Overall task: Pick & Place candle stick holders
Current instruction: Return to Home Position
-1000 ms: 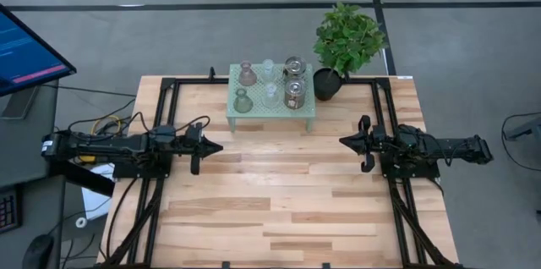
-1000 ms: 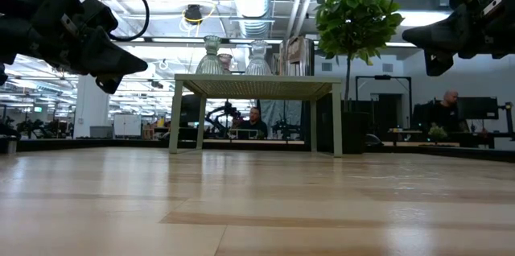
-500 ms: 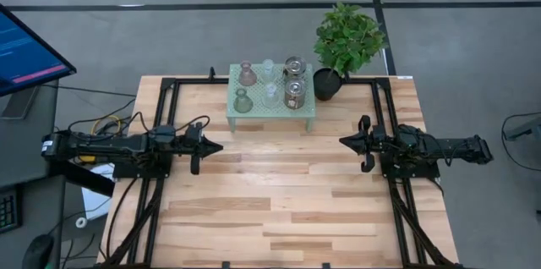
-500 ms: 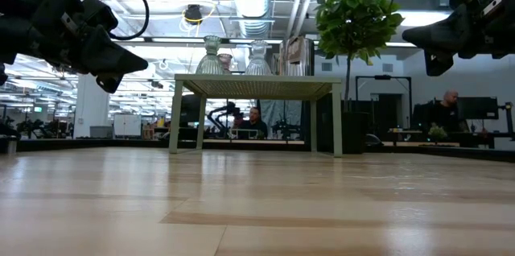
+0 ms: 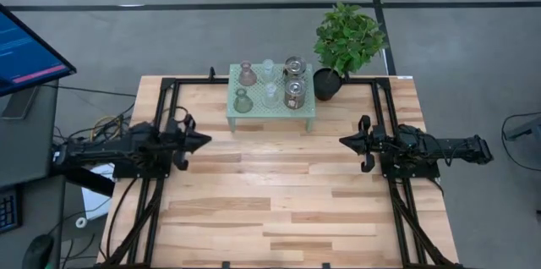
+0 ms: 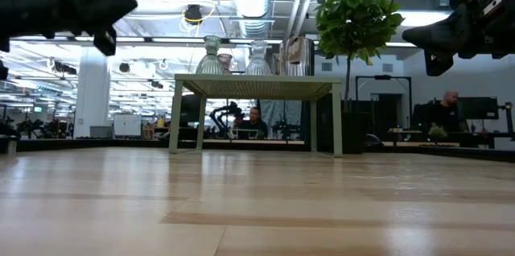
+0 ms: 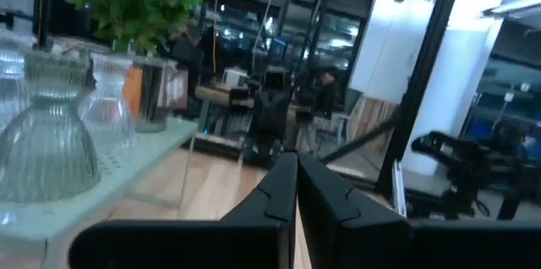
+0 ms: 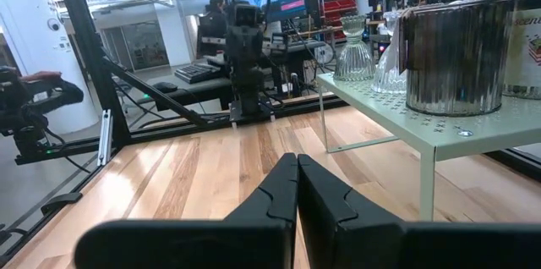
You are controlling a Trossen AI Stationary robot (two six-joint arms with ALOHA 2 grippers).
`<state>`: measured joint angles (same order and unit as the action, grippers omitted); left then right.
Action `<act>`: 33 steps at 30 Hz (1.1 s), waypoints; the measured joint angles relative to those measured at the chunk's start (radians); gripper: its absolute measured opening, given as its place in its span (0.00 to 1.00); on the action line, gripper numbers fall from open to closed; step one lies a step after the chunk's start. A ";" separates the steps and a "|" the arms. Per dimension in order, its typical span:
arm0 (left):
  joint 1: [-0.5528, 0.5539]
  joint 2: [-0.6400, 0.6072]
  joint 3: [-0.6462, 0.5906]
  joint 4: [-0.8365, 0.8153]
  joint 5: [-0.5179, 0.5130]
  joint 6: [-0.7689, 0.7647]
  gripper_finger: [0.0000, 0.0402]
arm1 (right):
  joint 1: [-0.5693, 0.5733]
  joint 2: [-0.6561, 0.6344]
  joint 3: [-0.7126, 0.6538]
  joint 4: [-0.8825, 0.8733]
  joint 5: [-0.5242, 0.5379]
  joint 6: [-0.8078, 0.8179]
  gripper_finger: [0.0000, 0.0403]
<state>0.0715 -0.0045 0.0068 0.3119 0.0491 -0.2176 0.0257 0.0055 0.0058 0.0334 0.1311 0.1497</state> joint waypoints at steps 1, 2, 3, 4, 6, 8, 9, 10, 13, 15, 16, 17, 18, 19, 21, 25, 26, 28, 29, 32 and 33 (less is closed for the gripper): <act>0.001 0.003 0.002 0.023 -0.001 0.000 0.03 | 0.000 0.000 0.000 0.000 0.000 0.000 0.00; 0.002 0.004 0.000 0.045 0.000 0.000 0.03 | 0.000 0.000 0.000 0.000 0.000 0.000 0.00; 0.002 0.010 -0.001 0.057 0.001 0.000 0.03 | 0.000 0.000 0.000 0.000 0.000 0.000 0.00; 0.002 0.011 -0.001 0.065 0.000 0.000 0.03 | 0.000 0.000 0.000 0.000 0.000 0.000 0.00; 0.002 0.004 -0.001 0.068 0.000 0.000 0.03 | 0.000 0.000 0.000 0.000 0.000 0.000 0.00; 0.002 0.003 -0.001 0.078 0.000 0.000 0.03 | 0.000 0.000 0.000 0.000 0.000 0.000 0.00; 0.002 0.004 -0.001 0.075 0.000 0.000 0.03 | 0.000 0.000 0.000 0.000 0.000 0.000 0.00; 0.002 0.004 -0.001 0.071 0.000 0.000 0.03 | 0.000 0.000 0.000 0.000 0.000 0.000 0.00; 0.002 0.004 -0.001 0.071 0.000 0.000 0.03 | 0.000 0.000 0.000 0.000 0.000 0.000 0.00; 0.002 0.004 -0.001 0.074 0.000 0.000 0.03 | 0.000 0.000 0.000 0.000 0.000 0.000 0.00; 0.002 0.004 -0.001 0.073 0.000 0.000 0.03 | 0.000 0.000 0.000 0.000 0.000 0.000 0.00; 0.002 0.004 -0.001 0.072 0.000 0.000 0.03 | 0.000 0.000 0.000 0.000 0.000 0.000 0.00; 0.002 0.005 -0.001 0.071 0.000 0.000 0.03 | 0.000 0.000 0.000 0.000 0.000 0.000 0.00; 0.002 0.005 -0.001 0.071 0.000 0.000 0.03 | 0.000 0.000 0.000 0.000 0.000 0.000 0.00; 0.002 0.004 -0.001 0.072 0.000 0.000 0.03 | 0.000 0.000 0.000 0.000 0.000 0.000 0.00; 0.002 0.005 -0.001 0.073 0.000 0.000 0.03 | 0.000 0.000 0.000 0.000 0.000 0.000 0.00; 0.002 0.005 -0.001 0.073 0.000 0.000 0.03 | 0.000 0.000 0.000 0.000 0.000 0.000 0.00; 0.002 0.005 -0.001 0.074 0.000 0.000 0.03 | 0.000 0.000 0.000 0.000 0.000 0.000 0.00; 0.002 0.005 -0.001 0.074 0.000 0.000 0.03 | 0.000 0.000 0.000 0.000 0.000 0.000 0.00; 0.002 0.005 -0.001 0.074 0.000 0.000 0.03 | 0.000 0.000 0.000 0.000 0.000 0.000 0.00; 0.002 0.006 -0.001 0.074 0.000 0.000 0.03 | 0.000 0.000 0.000 0.000 0.000 0.000 0.00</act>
<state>0.0731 0.0012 0.0063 0.3859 0.0490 -0.2174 0.0261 0.0055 0.0057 0.0330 0.1310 0.1497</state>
